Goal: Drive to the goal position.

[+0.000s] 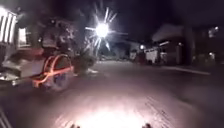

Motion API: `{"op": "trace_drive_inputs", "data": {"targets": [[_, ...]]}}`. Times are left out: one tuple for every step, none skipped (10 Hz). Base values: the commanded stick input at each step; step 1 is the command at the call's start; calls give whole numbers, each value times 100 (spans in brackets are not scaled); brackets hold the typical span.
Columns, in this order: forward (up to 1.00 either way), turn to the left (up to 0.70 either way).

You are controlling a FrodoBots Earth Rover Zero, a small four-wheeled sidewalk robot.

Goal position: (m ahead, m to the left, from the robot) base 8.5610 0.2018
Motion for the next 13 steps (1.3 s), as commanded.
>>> {"op": "trace_drive_inputs", "data": {"targets": [[85,0],[85,0],[85,0],[85,0],[85,0],[85,0],[85,0],[85,0],[85,0],[85,0],[85,0],[85,0],[85,0]]}}
